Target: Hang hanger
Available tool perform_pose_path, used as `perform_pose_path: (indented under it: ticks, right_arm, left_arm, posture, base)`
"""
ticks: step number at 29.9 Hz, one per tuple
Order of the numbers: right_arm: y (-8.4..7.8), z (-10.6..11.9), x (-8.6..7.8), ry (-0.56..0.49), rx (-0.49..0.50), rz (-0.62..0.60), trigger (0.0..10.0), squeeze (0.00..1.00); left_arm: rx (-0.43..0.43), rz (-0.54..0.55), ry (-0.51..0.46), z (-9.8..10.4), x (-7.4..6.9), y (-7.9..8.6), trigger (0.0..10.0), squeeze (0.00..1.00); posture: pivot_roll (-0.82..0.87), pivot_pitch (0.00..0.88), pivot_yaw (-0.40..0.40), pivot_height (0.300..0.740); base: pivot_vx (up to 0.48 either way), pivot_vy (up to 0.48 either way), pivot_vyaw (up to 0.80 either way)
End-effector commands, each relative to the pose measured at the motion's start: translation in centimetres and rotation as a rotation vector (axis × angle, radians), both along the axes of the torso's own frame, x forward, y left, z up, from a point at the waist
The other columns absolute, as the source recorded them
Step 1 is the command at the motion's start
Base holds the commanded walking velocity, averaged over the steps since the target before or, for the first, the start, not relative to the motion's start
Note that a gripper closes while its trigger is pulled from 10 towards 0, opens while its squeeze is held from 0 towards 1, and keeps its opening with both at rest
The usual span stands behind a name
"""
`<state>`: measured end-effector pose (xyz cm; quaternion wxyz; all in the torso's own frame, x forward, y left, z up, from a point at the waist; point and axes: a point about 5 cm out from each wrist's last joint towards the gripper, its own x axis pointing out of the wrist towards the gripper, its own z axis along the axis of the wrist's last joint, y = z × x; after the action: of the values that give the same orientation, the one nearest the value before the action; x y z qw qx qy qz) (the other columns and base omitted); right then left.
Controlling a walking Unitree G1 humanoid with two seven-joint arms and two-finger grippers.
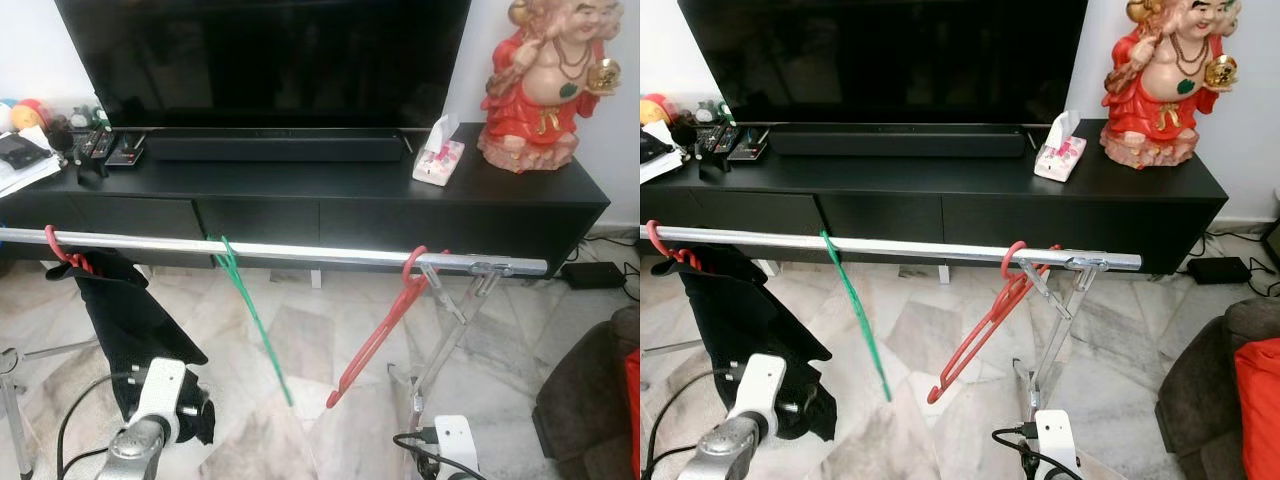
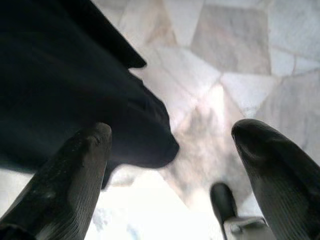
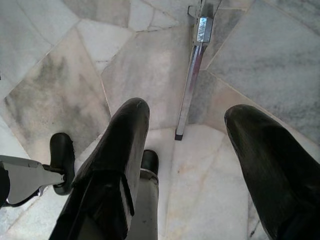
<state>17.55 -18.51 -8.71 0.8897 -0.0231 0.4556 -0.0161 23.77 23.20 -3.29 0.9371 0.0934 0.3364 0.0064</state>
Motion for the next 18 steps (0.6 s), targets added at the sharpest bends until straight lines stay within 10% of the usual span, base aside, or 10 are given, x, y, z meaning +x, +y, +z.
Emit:
perform_pose_path:
  ticks: [1, 18]
  right_arm:
    - [0.1, -0.2, -0.3, 0.011, 0.007, -0.022, 10.0, 0.00]
    - [0.2, -0.4, -0.9, 0.023, 0.014, -0.052, 10.0, 0.00]
  left_arm:
    - [0.014, -0.019, 0.040, -0.7, -0.3, -0.7, 10.0, 0.00]
    - [-0.018, 0.038, 0.209, -3.7, -3.6, -2.2, 10.0, 0.00]
  posture:
    - [-0.05, 0.000, 0.022, 0.740]
    - [-0.07, 0.000, 0.033, 0.740]
  base:
    - [0.000, 0.000, 0.00]
    - [0.000, 0.000, 0.00]
